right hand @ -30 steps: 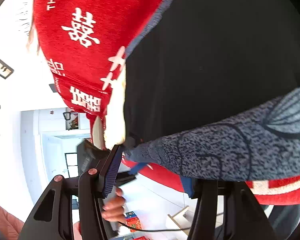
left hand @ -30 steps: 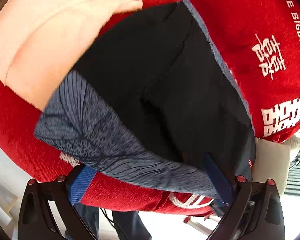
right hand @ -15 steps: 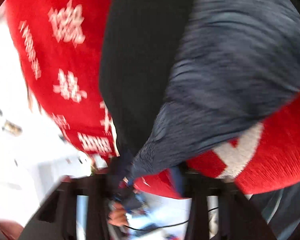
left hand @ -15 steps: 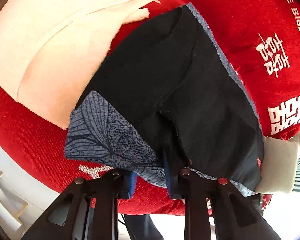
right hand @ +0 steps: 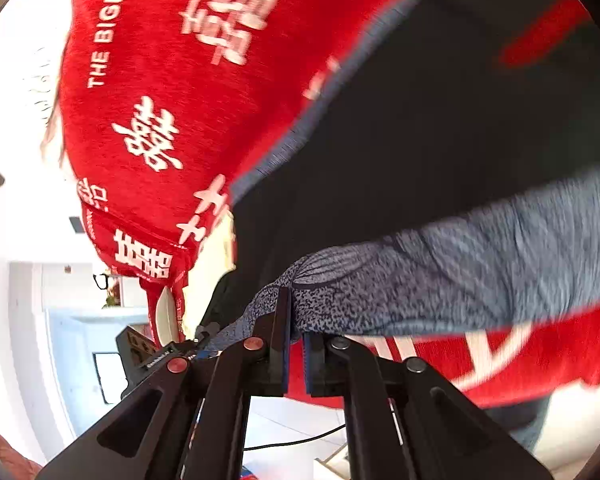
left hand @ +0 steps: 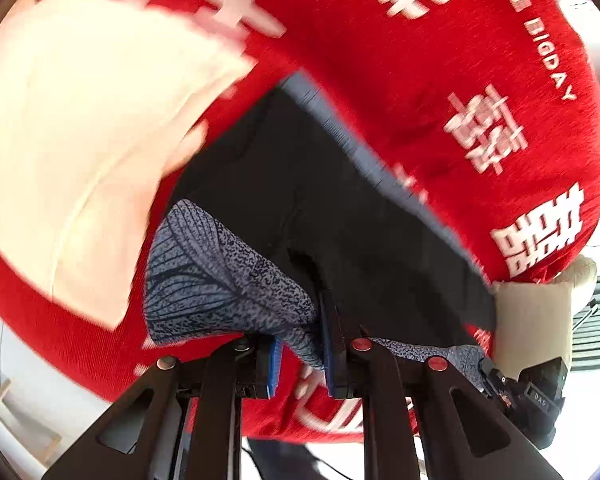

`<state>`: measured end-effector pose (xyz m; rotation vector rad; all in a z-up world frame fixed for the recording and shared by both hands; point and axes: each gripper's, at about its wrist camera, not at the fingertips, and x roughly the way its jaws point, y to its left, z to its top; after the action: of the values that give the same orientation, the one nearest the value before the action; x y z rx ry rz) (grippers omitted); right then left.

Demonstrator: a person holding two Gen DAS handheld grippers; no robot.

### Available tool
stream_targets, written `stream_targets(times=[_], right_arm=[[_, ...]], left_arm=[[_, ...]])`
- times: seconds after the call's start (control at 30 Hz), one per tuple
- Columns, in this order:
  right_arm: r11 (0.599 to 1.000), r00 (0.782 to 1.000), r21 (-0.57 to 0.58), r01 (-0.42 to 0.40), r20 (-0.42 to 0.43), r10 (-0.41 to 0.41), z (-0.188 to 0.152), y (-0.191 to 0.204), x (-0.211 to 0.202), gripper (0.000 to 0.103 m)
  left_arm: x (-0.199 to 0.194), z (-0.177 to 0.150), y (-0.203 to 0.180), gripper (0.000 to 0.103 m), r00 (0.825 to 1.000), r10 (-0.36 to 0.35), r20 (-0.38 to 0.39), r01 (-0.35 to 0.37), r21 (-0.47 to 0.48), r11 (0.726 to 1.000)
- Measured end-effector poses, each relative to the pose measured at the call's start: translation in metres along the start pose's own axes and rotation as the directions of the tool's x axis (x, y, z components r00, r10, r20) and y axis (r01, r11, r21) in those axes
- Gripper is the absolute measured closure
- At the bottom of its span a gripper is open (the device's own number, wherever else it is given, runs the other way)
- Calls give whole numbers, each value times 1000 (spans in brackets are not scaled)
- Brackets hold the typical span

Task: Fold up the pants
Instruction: 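Close the left tool on the waistband while the right tool grips the striped edge, then lift the waistband with both tools and fold it over toward the hems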

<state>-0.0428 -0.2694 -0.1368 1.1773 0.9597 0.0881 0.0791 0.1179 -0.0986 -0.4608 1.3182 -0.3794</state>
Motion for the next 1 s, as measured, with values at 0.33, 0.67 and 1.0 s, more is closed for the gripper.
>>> stream_targets(times=[0.33, 0.67, 1.0], right_arm=[[985, 990, -152, 76, -108, -93, 161, 27, 66, 98], [967, 951, -171, 188, -215, -222, 237, -29, 170, 98], [887, 933, -389, 250, -146, -328, 223, 19, 139, 39]], left_arm=[[65, 130, -72, 85, 997, 51, 65, -55, 61, 997], [178, 170, -71, 83, 974, 225, 21, -226, 38, 973], [152, 155, -106, 21, 912, 396, 102, -408, 150, 901]])
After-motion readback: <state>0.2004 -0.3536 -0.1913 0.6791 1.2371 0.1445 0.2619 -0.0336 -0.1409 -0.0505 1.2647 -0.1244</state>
